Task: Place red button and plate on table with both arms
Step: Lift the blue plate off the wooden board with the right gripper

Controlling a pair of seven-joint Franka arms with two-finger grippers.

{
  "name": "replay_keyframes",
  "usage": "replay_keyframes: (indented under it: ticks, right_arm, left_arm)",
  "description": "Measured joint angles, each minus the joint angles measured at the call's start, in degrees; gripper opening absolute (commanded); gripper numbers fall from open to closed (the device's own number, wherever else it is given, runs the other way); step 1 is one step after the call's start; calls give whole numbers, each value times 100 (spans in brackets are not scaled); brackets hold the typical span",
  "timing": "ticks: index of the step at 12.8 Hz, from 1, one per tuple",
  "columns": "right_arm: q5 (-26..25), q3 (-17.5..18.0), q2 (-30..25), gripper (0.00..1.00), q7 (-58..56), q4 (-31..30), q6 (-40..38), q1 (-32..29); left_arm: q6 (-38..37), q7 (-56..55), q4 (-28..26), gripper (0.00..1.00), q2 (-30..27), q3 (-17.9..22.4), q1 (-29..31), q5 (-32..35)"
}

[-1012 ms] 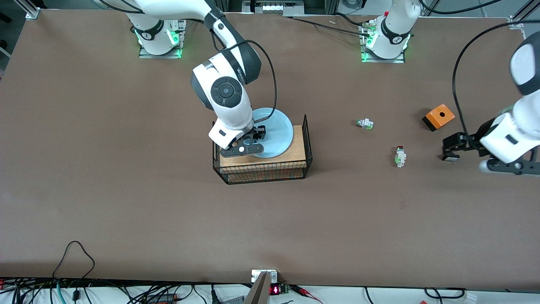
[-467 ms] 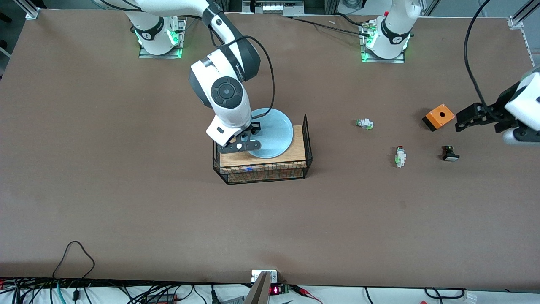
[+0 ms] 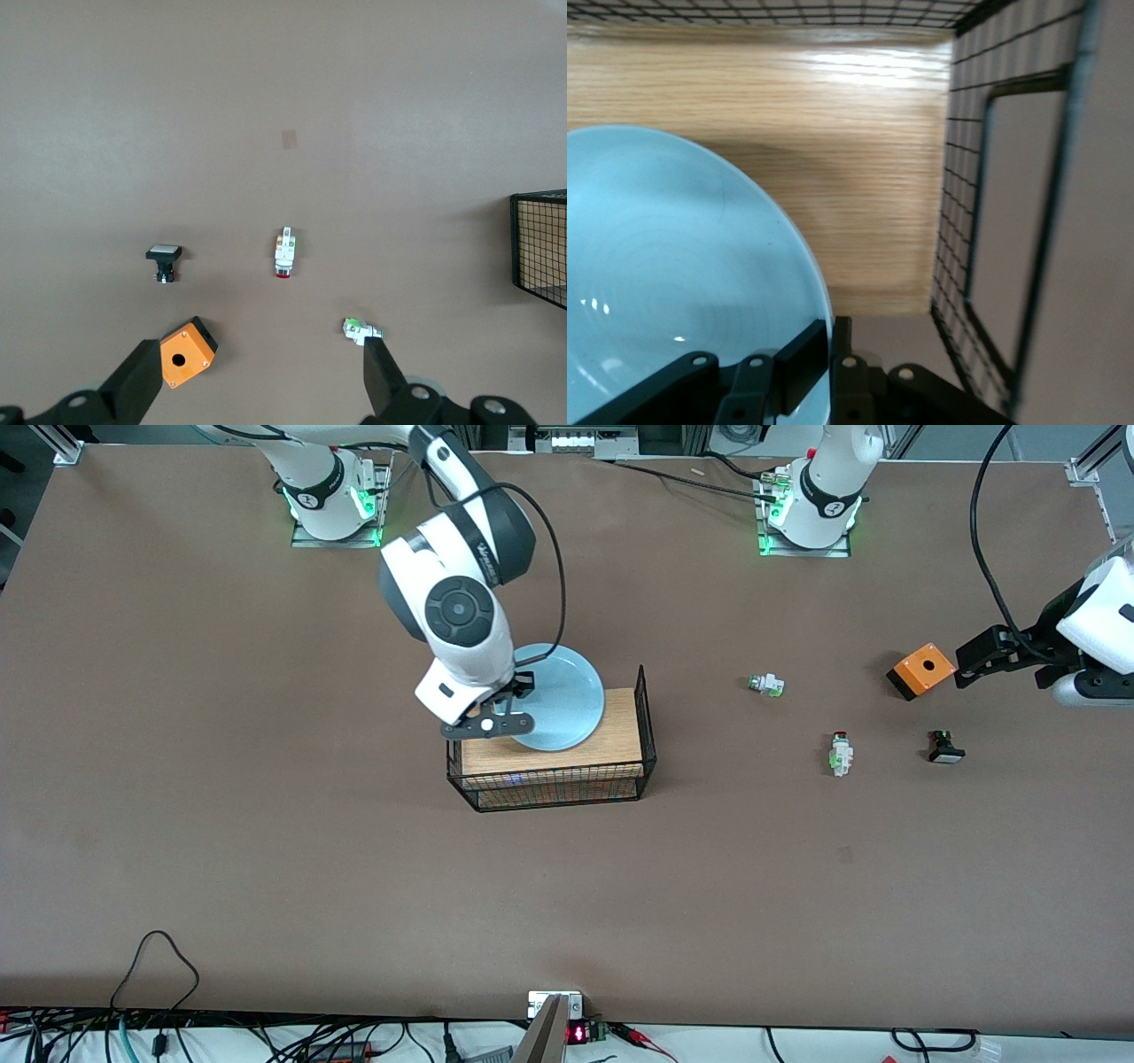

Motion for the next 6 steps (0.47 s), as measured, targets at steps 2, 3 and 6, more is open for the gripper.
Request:
replay_keyframes:
  ticks: [2,3,6]
  right_arm:
    - [288,-7,-127,0,-17,2,-183,-131]
    - [382,-10,-195,0,-20,3,-234,-181]
    - [545,-9,-355,0,-18,2,-412,-225]
  left_arm:
    - [0,-2,-19,100,-7,8,4,0]
    - [0,-6,-22,100,-7,8,5,0]
    - [1,-11,-17,100,-13,13,11,0]
